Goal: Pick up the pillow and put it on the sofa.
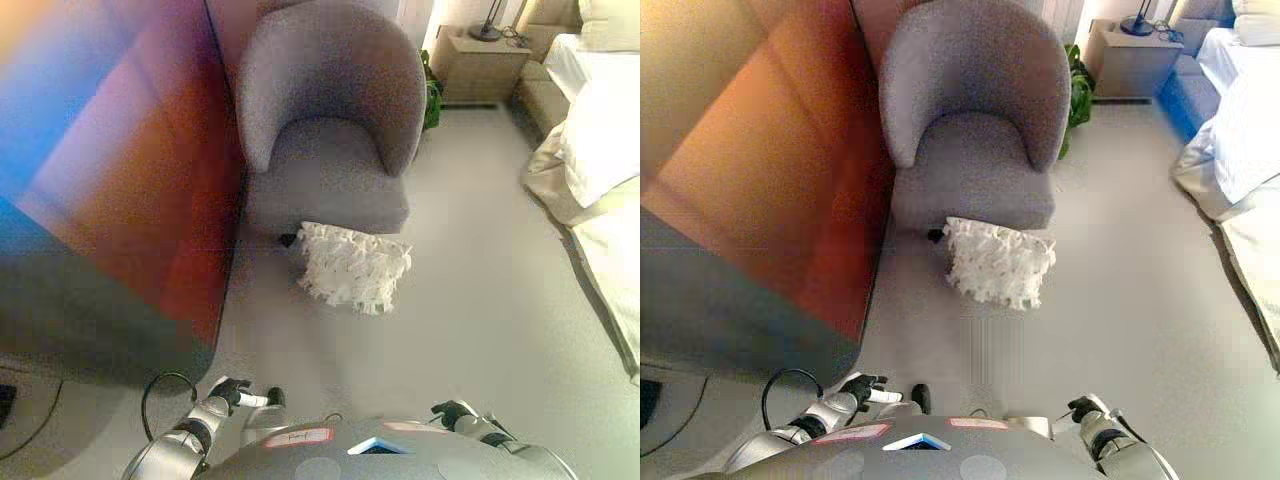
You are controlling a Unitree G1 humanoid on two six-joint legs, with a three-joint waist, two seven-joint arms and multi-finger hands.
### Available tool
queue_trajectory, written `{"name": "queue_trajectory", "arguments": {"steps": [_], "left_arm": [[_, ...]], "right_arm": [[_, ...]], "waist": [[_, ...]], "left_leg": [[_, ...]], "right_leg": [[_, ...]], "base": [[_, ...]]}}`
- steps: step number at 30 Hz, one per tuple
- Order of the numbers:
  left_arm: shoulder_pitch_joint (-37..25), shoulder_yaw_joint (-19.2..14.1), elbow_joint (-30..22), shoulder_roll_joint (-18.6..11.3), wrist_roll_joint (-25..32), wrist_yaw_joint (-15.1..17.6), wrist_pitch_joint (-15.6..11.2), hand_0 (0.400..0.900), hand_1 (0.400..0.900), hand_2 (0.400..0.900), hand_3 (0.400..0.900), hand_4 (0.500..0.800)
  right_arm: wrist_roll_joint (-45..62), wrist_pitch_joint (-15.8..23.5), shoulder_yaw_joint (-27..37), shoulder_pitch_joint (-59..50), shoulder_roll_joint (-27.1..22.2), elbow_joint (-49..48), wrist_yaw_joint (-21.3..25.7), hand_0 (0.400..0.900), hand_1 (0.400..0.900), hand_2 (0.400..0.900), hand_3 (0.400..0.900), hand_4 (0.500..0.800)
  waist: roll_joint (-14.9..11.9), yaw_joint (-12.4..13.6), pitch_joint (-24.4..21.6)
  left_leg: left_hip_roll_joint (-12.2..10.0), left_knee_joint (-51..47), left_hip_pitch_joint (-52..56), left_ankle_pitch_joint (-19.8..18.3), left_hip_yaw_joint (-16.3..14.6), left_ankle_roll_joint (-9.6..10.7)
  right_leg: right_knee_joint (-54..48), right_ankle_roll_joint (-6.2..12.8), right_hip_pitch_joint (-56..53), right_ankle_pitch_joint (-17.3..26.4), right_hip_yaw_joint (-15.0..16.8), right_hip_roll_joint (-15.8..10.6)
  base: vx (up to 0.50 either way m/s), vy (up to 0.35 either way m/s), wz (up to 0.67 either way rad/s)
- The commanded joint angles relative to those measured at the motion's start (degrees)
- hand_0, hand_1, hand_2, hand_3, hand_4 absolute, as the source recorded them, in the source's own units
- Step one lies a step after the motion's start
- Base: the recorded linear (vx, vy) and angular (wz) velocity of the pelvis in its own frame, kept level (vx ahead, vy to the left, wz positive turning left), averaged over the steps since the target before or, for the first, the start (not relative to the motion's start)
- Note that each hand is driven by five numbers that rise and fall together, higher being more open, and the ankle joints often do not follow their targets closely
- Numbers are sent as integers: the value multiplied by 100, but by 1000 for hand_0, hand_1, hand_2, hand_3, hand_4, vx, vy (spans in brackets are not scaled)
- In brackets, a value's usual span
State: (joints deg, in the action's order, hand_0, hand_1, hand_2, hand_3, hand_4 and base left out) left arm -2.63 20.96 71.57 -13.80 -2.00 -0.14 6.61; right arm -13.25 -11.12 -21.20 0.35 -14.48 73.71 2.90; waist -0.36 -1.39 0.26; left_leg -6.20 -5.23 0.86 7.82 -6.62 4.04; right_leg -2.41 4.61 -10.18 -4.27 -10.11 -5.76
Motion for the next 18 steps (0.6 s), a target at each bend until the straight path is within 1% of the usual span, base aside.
{"name": "queue_trajectory", "arguments": {"steps": [1,4,18], "left_arm": [[-248,67,296,4,-52,-47,14,900,900,900,900,800],[-244,60,280,-4,-94,-169,32,900,900,900,900,800],[-226,60,290,-1,-87,-130,48,900,900,900,900,800]], "right_arm": [[-51,-114,-102,-627,-82,214,47,900,900,900,900,800],[-34,-114,-102,-616,-79,219,52,900,900,900,900,800],[-33,-149,-87,-624,-81,214,29,900,900,900,900,800]], "waist": [[-120,87,306],[-118,92,303],[-111,83,324]], "left_leg": [[34,23,597,-980,-69,-69],[33,23,605,-982,-69,-64],[30,23,596,-980,-68,-66]], "right_leg": [[-243,336,433,568,154,-247],[-242,339,427,565,142,-253],[-236,333,444,565,155,-253]], "base": [[0,0,0],[0,0,0],[0,0,0]]}}
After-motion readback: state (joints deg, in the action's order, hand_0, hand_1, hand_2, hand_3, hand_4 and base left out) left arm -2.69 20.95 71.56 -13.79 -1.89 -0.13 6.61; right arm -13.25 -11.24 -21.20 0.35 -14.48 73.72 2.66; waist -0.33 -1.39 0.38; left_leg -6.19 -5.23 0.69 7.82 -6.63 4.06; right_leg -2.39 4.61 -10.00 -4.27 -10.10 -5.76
